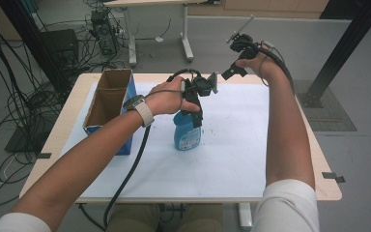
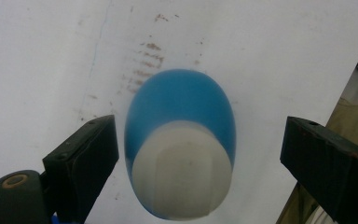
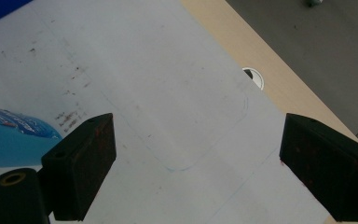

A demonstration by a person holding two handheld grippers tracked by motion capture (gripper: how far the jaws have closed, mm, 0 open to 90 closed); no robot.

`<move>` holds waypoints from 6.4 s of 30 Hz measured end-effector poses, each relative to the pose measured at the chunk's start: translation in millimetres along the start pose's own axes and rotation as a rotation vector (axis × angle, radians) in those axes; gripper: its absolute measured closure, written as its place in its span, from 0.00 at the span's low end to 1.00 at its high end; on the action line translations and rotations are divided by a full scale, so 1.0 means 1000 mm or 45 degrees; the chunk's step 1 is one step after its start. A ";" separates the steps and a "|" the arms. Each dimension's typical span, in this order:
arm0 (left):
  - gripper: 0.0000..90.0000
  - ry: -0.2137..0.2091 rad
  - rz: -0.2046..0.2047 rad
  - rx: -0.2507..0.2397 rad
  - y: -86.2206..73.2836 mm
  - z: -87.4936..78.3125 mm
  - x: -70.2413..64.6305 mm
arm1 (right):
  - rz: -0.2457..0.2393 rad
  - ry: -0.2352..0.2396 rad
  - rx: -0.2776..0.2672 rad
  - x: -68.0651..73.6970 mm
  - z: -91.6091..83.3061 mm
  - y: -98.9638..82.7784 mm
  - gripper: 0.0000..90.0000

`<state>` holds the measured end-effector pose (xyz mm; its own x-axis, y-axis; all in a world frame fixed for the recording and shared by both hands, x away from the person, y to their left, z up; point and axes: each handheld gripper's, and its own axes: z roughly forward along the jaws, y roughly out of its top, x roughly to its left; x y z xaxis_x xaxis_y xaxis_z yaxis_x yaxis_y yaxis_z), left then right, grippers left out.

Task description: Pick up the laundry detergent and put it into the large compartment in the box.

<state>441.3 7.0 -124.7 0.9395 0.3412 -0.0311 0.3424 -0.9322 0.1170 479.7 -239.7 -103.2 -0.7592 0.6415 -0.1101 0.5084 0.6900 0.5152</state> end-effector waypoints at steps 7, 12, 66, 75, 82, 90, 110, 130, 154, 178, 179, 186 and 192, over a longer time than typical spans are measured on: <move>0.13 0.022 -0.009 0.017 0.002 0.007 -0.001 | -0.003 0.004 -0.004 0.000 0.001 0.000 0.12; 0.13 0.063 0.001 0.027 0.003 0.010 -0.004 | -0.005 0.004 -0.003 0.000 0.001 0.001 0.12; 0.30 0.124 0.000 0.048 0.008 0.033 -0.012 | -0.004 0.005 -0.020 0.000 0.000 -0.001 0.12; 0.32 0.123 -0.007 0.042 0.008 0.034 -0.012 | -0.007 0.004 -0.022 0.000 -0.001 -0.001 0.12; 0.42 0.082 -0.002 0.036 0.007 0.033 -0.007 | -0.006 0.002 -0.021 0.000 -0.001 -0.001 0.12; 0.43 0.070 -0.008 0.036 0.007 0.032 -0.005 | -0.001 -0.001 -0.021 0.000 -0.003 -0.002 0.12; 0.43 0.072 -0.014 0.038 0.007 0.033 -0.005 | 0.007 -0.003 -0.022 0.000 -0.004 -0.003 0.12; 0.42 0.078 -0.016 0.038 0.007 0.033 -0.007 | 0.009 -0.007 -0.024 0.001 -0.006 -0.004 0.12; 0.42 0.080 -0.014 0.035 0.006 0.033 -0.007 | 0.016 -0.013 -0.022 0.002 -0.008 -0.005 0.12; 0.42 0.086 -0.013 0.035 0.006 0.033 -0.008 | 0.015 -0.018 -0.032 0.003 -0.010 -0.006 0.12; 0.42 0.087 -0.013 0.035 0.006 0.033 -0.008 | 0.018 -0.018 -0.031 0.003 -0.010 -0.006 0.12; 0.42 0.086 -0.021 0.029 0.005 0.033 -0.008 | 0.014 -0.018 -0.031 0.003 -0.010 -0.006 0.12; 0.42 0.087 -0.015 0.032 0.006 0.033 -0.008 | 0.015 -0.019 -0.031 0.003 -0.010 -0.006 0.12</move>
<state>435.8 -5.0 -156.6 0.9326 0.3591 0.0354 0.3548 -0.9305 0.0917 470.3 -244.6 -98.1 -0.7472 0.6543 -0.1165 0.5068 0.6743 0.5371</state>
